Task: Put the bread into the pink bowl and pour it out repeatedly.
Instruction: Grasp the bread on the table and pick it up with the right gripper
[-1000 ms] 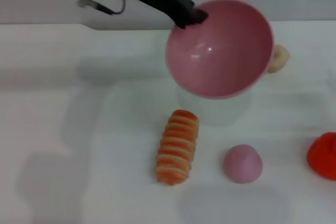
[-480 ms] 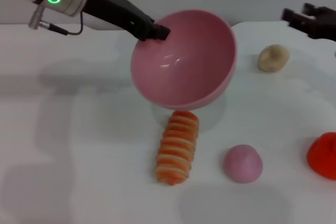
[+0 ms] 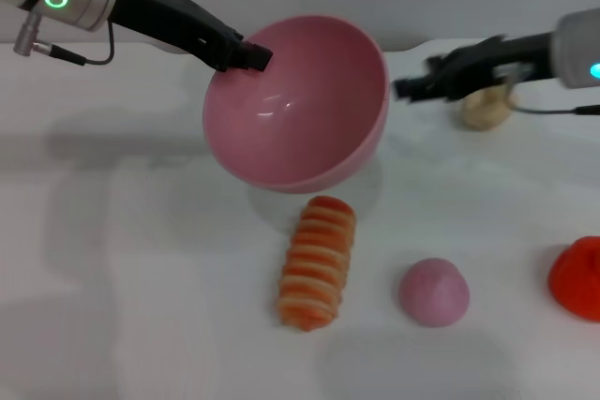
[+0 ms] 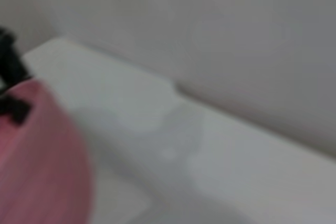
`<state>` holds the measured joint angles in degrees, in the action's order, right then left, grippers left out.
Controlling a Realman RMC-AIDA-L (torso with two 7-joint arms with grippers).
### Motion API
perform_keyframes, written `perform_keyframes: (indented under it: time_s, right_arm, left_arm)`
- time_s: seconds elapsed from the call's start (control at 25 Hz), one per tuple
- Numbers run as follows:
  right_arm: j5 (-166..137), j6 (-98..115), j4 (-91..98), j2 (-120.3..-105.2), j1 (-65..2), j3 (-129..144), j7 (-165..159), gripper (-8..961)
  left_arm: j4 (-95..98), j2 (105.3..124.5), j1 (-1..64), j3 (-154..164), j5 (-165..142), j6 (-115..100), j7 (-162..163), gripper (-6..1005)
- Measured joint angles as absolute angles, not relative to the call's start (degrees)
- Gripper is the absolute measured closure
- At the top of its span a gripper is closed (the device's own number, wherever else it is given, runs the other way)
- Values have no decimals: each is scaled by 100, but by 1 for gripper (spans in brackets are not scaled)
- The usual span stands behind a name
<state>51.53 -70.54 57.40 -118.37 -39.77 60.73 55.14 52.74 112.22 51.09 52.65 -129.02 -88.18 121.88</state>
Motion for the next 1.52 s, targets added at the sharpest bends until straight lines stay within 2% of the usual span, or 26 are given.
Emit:
perform_keyframes:
  time_s: [0.2, 0.44, 1.36, 1.52]
  right_arm:
    - [4654, -7750, 5096, -11845, -4691, 6397, 5199, 283]
    - [4586, -7972, 4664, -11879, -5122, 7006, 4808, 283]
    - [5913, -7372, 3925, -11946, -5202, 8467, 4672, 284]
    - [5938, -7338, 3847, -11946, -5181, 8471, 4684, 284]
  left_arm:
    - [5267, 11218, 5080, 5255, -12903, -8826, 12155, 955]
    - [5283, 11232, 5003, 5254, -12901, -8847, 12077, 955]
    - [5284, 11267, 4725, 5219, -12884, -8831, 11706, 955]
    - [5263, 11218, 4723, 5220, -12919, -8747, 11693, 955]
